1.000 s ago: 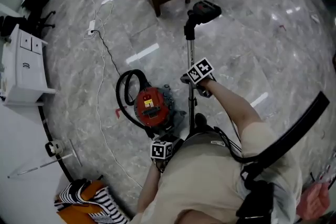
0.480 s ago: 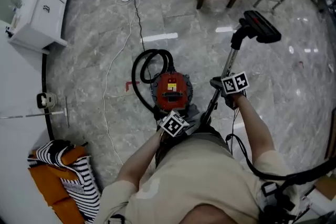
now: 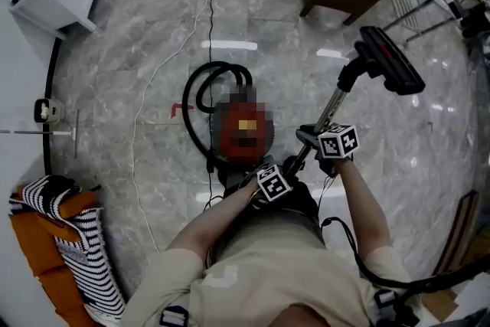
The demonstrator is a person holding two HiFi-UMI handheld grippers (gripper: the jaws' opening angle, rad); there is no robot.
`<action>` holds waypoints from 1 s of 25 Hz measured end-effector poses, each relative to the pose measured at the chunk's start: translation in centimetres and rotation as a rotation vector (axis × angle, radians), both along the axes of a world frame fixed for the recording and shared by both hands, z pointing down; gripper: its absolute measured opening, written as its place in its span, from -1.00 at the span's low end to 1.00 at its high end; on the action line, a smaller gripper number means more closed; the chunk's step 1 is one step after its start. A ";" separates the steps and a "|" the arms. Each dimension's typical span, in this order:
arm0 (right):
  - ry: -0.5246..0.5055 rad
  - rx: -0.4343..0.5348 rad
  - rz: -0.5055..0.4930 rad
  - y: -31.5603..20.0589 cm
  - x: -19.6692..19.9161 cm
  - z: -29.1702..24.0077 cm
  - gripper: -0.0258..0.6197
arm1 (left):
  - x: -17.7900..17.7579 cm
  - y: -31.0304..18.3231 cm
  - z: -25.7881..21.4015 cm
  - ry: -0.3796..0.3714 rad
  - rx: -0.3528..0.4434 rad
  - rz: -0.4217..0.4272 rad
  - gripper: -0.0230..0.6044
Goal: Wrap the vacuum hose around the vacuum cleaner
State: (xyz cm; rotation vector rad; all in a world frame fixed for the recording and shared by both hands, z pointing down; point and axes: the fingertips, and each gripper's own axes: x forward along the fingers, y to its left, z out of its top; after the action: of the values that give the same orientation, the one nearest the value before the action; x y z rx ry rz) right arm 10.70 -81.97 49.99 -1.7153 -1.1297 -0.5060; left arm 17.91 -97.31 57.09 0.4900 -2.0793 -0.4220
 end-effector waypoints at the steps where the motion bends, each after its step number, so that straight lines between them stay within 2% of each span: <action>1: 0.008 -0.007 -0.029 0.7 0.0 0.4 -0.75 | -0.8 0.2 1.0 0.011 -0.004 -0.020 0.10; 6: 0.108 -0.052 -0.152 4.6 -2.0 3.4 -0.75 | -5.8 2.9 7.8 0.108 -0.001 -0.229 0.10; 10: 0.195 -0.118 -0.188 7.8 -6.1 6.9 -0.75 | -10.7 4.7 14.7 0.149 0.034 -0.334 0.09; 12: 0.207 -0.138 -0.182 9.5 -8.3 9.2 -0.75 | -12.5 5.4 17.7 0.163 0.071 -0.362 -0.15; 13: 0.206 -0.141 -0.171 10.1 -9.4 10.5 -0.75 | -13.4 5.6 18.9 0.168 0.099 -0.362 -0.21; 14: 0.203 -0.139 -0.156 10.7 -10.5 11.9 -0.75 | -14.2 5.6 19.9 0.172 0.125 -0.358 -0.37; 17: 0.213 -0.125 -0.106 11.6 -13.6 16.4 -0.75 | -16.3 5.8 23.2 0.192 0.169 -0.355 -0.37; 19: 0.238 -0.128 -0.050 12.7 -15.4 19.4 -0.75 | -17.5 6.5 25.6 0.185 0.189 -0.384 -0.37; 22: 0.310 -0.176 0.079 15.7 -18.6 23.1 -0.75 | -19.6 8.2 28.8 0.154 0.214 -0.449 -0.37; 25: 0.361 -0.206 0.193 18.4 -22.0 27.2 -0.75 | -21.5 9.5 31.5 0.126 0.256 -0.475 -0.37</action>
State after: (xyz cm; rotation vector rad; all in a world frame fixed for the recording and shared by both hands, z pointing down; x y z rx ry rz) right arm -11.27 -63.52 77.15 -1.7609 -1.0939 0.0432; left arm -3.64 -87.79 88.61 0.1029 -2.0178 -0.9797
